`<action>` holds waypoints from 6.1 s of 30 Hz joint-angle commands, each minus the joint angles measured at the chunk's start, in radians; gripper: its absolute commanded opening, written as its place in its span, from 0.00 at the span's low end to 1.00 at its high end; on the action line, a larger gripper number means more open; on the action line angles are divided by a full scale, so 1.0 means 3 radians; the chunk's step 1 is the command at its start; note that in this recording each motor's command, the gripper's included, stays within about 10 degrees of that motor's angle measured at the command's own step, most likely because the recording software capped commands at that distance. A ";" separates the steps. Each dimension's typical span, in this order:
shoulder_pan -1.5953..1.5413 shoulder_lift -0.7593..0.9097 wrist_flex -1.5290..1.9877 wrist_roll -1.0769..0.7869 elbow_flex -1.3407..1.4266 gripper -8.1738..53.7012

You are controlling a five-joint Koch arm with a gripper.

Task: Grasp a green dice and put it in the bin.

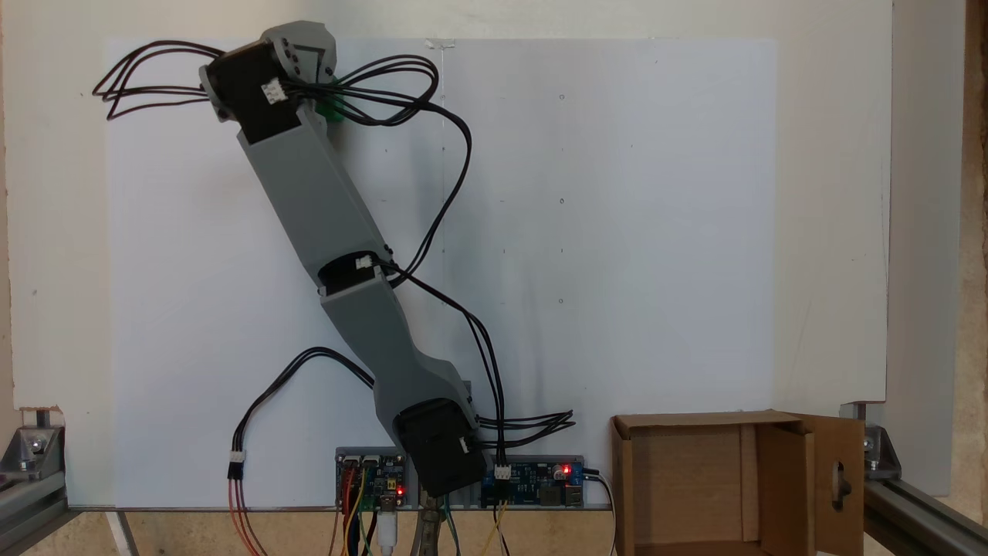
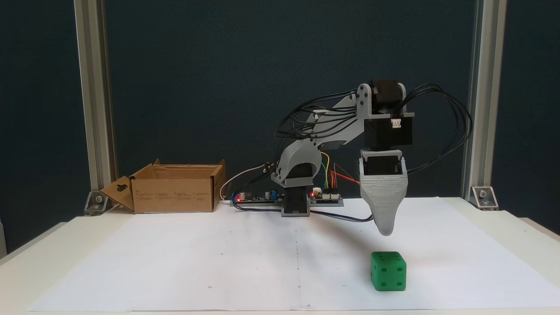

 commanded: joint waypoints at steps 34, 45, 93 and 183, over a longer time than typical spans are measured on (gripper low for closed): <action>-0.0123 -0.0281 0.0582 0.0230 -0.0205 0.83; -0.0118 -0.0297 0.0582 0.0225 -0.0205 0.83; 0.0005 -0.0506 0.0194 0.0225 -0.0205 0.83; -0.0020 -0.0603 -0.0430 0.0169 -0.0205 0.45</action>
